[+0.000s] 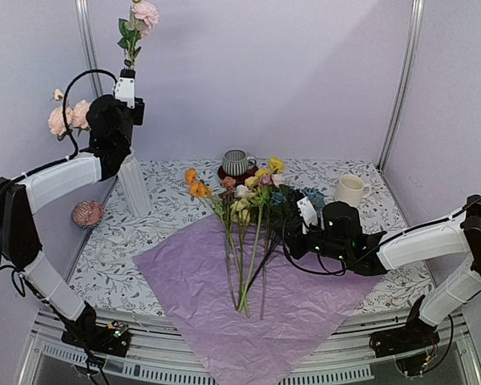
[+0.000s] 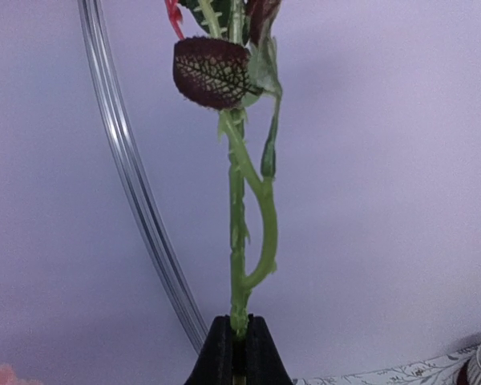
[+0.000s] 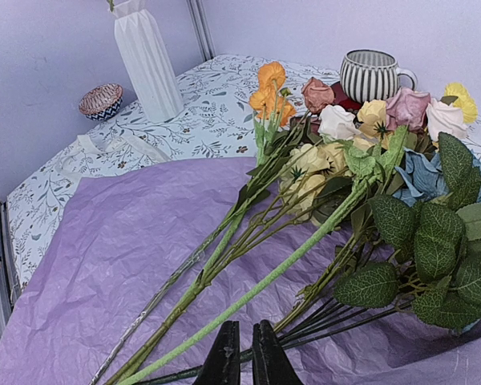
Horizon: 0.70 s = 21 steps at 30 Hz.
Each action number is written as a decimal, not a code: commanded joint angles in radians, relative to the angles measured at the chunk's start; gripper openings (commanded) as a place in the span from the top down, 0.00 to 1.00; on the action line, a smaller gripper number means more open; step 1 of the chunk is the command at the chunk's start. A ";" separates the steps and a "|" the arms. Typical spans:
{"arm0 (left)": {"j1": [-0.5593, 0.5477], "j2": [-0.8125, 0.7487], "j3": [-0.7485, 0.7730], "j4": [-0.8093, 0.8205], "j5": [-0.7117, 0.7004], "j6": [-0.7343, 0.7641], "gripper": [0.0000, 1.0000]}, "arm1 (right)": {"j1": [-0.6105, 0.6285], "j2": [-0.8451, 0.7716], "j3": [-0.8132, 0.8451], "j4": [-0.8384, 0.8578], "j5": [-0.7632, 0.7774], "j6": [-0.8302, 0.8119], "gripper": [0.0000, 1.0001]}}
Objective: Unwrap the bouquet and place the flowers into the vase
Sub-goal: Place the fake flower in the vase.
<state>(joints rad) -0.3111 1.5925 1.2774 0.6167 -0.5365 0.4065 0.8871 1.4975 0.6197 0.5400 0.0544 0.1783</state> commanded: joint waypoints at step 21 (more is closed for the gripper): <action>0.009 0.077 0.023 0.110 -0.111 -0.028 1.00 | -0.005 0.001 0.018 0.020 0.016 -0.010 0.91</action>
<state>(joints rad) -0.3111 1.6260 1.3361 0.6563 -0.5728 0.3744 0.8871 1.4975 0.6197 0.5400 0.0547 0.1749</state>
